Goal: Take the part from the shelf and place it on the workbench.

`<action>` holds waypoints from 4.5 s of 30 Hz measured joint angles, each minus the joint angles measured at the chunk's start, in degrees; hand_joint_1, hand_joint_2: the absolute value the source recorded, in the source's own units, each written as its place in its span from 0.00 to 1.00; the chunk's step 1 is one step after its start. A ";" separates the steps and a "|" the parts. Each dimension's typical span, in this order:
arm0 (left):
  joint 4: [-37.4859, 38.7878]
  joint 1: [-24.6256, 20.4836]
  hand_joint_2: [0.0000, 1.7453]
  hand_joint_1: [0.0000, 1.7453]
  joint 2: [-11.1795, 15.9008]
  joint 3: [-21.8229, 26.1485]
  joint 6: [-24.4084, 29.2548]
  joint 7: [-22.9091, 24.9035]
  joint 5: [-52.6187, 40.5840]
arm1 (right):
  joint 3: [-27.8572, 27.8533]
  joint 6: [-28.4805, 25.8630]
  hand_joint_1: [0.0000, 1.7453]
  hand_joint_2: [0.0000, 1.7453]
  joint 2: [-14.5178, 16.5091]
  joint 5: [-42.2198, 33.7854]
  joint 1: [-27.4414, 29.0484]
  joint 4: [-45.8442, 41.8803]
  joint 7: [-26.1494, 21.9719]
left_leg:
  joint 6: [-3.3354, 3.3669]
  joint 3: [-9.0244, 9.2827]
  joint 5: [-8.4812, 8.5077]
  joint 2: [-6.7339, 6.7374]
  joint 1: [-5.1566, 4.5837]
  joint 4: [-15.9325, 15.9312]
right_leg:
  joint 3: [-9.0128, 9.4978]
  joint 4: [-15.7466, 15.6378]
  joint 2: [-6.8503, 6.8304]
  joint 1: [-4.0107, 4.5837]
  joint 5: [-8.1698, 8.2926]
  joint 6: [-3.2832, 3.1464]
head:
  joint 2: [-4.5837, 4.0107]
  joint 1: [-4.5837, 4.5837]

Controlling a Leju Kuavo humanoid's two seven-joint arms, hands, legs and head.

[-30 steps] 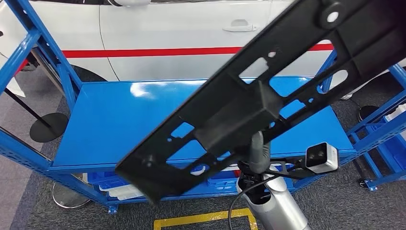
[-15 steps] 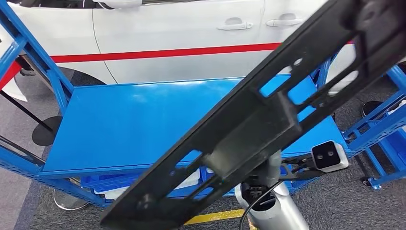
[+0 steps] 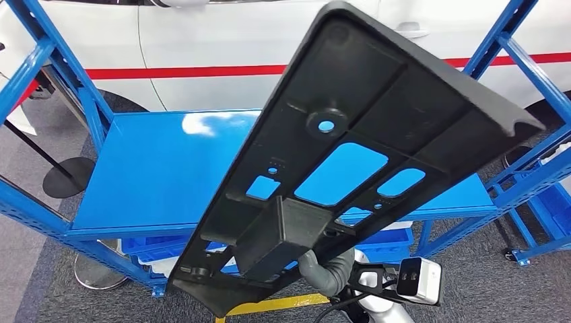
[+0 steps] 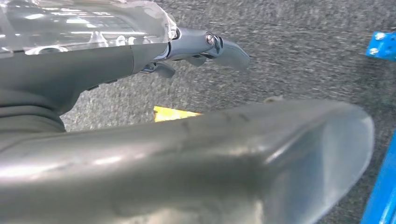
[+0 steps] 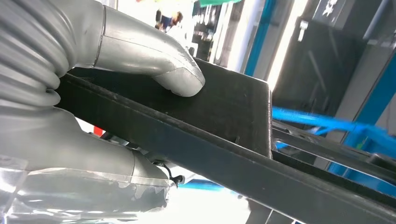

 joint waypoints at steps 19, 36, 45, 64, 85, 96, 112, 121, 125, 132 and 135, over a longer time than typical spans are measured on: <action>0.01 1.35 0.00 0.00 0.19 -1.48 -0.11 5.29 -2.81 | -3.59 11.63 1.00 1.00 1.03 -0.27 5.04 -3.78 0.00 | -2.35 4.80 -5.14 -0.12 -0.08 3.96 | 3.52 -15.09 -0.54 1.26 10.22 -3.31 | 0.00 -0.02; 0.04 1.13 0.00 0.00 -1.09 -2.70 3.75 15.63 -5.60 | -6.50 11.58 1.00 1.00 1.37 -1.21 7.14 -5.56 -0.02 | -1.49 -0.40 0.90 0.54 -0.01 -0.12 | 11.40 -15.69 0.07 -0.24 4.84 0.04 | 0.00 0.03; 0.04 1.07 0.00 0.00 0.05 -3.78 2.64 15.25 -6.83 | -8.72 10.19 1.00 1.00 0.48 -0.77 8.38 -8.53 -0.02 | -3.12 -4.22 -9.55 0.44 0.25 14.67 | 6.90 -17.02 -0.53 0.47 8.93 -3.58 | 0.00 0.02; -0.16 1.10 0.00 0.00 4.40 -3.09 3.15 13.57 -4.74 | -12.05 10.88 1.00 1.00 -0.46 -1.11 9.83 -11.80 -0.02 | -0.94 1.07 -0.31 0.80 -0.16 -0.75 | 5.93 -6.85 -0.10 -0.32 5.65 0.20 | 0.00 0.05; -0.24 1.24 0.00 0.00 4.99 -2.53 2.63 12.56 -5.15 | -12.38 10.09 1.00 1.00 -0.43 -0.18 11.41 -13.74 -0.02 | -1.39 8.92 -5.59 0.54 -0.54 -2.70 | 2.01 -14.82 -0.46 0.91 12.12 -1.73 | 0.00 0.03; -0.24 0.87 0.00 0.00 4.68 -2.18 3.17 12.35 -4.12 | -11.89 9.64 1.00 1.00 -0.57 -1.18 9.71 -13.61 -0.02 | -1.25 0.87 -0.22 0.85 -0.49 -0.59 | 9.14 -11.99 -0.04 0.12 5.94 -0.66 | 0.00 0.05; -0.24 0.57 0.00 0.00 4.52 -2.05 4.55 12.91 -4.57 | -12.16 9.18 1.00 1.00 -0.59 0.13 9.06 -13.80 -0.01 | -2.61 6.25 -3.33 0.52 -0.62 0.28 | 5.29 -15.95 -0.36 0.90 9.70 -3.15 | 0.00 0.04; -0.24 0.59 0.00 0.00 4.19 -1.17 4.89 13.22 -3.42 | -12.62 13.83 1.00 1.00 -0.63 -0.93 8.99 -13.90 -0.02 | -0.39 5.40 -2.93 1.93 -0.35 -2.07 | -2.10 0.02 -0.09 0.58 1.95 -0.62 | 0.00 0.04; -0.24 0.54 0.00 0.00 3.85 -0.91 4.96 13.22 -3.34 | -12.56 12.50 1.00 1.00 -0.62 0.49 8.14 -13.96 -0.02 | -0.69 5.32 -3.13 3.24 -0.45 -1.65 | 2.92 -8.50 -1.89 0.69 7.17 -1.09 | 0.00 0.04; -0.24 0.39 0.00 0.00 3.50 -0.89 4.84 13.10 -4.17 | -11.19 5.62 1.00 1.00 -1.50 2.45 6.38 -15.04 -0.02 | -2.26 4.31 -5.10 3.86 -1.03 0.43 | 5.23 -15.75 -2.19 1.07 9.20 -3.47 | 0.00 0.04; -0.24 0.48 0.00 0.00 3.48 -0.90 4.75 12.73 -4.81 | -10.06 2.31 1.00 1.00 -2.49 2.88 5.64 -15.50 -0.01 | -2.65 0.10 -10.42 1.06 -0.77 10.48 | 5.03 -15.84 -0.43 0.91 9.50 -4.06 | 0.00 0.04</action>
